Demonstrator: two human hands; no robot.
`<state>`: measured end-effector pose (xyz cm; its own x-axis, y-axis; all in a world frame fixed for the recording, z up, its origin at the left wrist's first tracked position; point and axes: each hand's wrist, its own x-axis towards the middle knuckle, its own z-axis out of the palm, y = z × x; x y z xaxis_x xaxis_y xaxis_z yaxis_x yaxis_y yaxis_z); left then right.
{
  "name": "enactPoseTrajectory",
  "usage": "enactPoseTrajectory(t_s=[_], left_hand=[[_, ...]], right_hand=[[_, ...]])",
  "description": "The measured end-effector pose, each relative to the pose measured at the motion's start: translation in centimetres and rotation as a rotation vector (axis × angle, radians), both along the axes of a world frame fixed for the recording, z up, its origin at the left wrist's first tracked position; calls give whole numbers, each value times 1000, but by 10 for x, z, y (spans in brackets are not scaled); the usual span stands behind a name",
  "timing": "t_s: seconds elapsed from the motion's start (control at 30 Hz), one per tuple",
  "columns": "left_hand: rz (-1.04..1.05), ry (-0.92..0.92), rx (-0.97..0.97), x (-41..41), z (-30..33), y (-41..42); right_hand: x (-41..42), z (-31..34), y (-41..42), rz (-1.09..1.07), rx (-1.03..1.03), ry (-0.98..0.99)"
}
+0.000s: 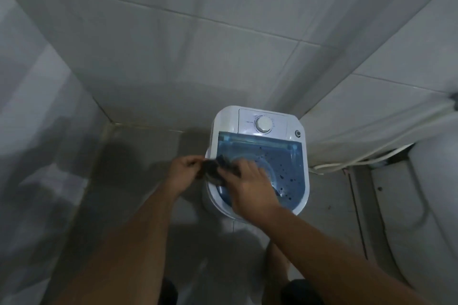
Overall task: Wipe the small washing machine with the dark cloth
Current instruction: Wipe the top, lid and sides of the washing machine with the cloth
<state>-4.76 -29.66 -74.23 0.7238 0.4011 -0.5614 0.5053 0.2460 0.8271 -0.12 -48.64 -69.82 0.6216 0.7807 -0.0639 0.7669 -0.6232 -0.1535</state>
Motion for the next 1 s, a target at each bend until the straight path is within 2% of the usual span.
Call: enactPoseTrajectory(t_s=[0.1, 0.17, 0.33, 0.47, 0.53, 0.6, 0.67, 0.87, 1.0], left_hand=[[3, 9, 0, 0, -2, -1], [2, 1, 24, 1, -1, -1], [-41, -22, 116, 2, 0, 0], [-63, 14, 152, 3, -1, 2], [-81, 58, 160, 2, -4, 4], [-125, 86, 187, 2, -9, 6], [-154, 105, 230, 1, -12, 10], [-88, 65, 189, 0, 1, 0], [-62, 73, 144, 3, 2, -1]], right_hand=[[-5, -4, -31, 194, -12, -47], [22, 0, -29, 227, -89, -92], [112, 21, 44, -145, -139, -185], [111, 27, 73, -266, -141, -156], [83, 24, 69, -136, -152, -164], [53, 22, 56, 101, -154, -159], [46, 27, 51, 195, -195, -135], [123, 53, 104, -228, -287, -77], [121, 61, 123, -281, -356, -35]])
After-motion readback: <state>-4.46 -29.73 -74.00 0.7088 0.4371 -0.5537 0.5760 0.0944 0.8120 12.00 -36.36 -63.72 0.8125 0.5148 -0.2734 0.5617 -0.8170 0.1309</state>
